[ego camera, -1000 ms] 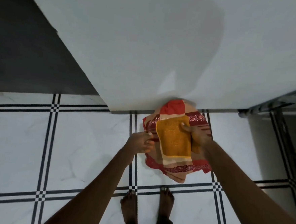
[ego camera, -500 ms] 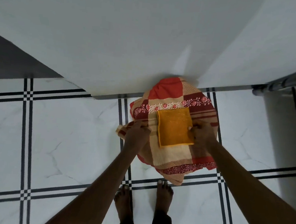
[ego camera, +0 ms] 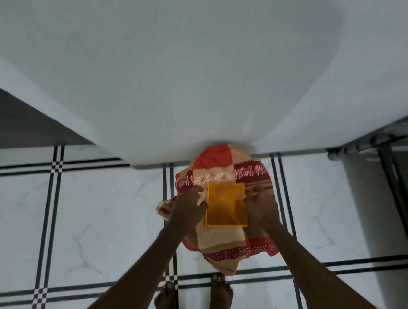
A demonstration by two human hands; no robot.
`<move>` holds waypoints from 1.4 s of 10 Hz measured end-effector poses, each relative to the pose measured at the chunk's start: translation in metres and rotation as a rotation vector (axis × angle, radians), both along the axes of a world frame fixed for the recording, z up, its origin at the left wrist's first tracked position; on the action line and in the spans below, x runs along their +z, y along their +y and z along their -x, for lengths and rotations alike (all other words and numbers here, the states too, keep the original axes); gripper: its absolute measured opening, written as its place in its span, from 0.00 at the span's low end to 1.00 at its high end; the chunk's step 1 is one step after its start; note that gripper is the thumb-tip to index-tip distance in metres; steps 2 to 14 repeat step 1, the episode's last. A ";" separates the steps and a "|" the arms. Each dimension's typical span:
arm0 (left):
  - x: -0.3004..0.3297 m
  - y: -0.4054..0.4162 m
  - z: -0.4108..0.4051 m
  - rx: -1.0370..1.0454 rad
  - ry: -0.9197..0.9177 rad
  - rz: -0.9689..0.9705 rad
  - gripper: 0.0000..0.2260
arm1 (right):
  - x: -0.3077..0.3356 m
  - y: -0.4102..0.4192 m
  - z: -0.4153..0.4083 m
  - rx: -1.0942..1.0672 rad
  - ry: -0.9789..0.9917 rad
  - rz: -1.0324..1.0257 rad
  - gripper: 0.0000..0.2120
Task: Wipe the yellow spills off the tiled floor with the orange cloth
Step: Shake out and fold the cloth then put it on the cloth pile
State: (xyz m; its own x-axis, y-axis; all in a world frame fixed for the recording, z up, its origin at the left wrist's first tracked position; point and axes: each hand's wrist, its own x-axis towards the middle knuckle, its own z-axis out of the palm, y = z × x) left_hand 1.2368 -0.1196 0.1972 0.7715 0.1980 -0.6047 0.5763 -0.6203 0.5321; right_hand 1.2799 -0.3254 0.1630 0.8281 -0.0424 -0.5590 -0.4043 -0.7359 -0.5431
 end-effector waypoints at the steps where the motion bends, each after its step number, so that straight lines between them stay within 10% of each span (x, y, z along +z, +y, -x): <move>1: 0.068 0.003 -0.014 -0.033 -0.146 0.023 0.18 | 0.065 0.006 -0.020 0.115 -0.122 -0.017 0.09; 14: 0.068 0.003 -0.014 -0.033 -0.146 0.023 0.18 | 0.065 0.006 -0.020 0.115 -0.122 -0.017 0.09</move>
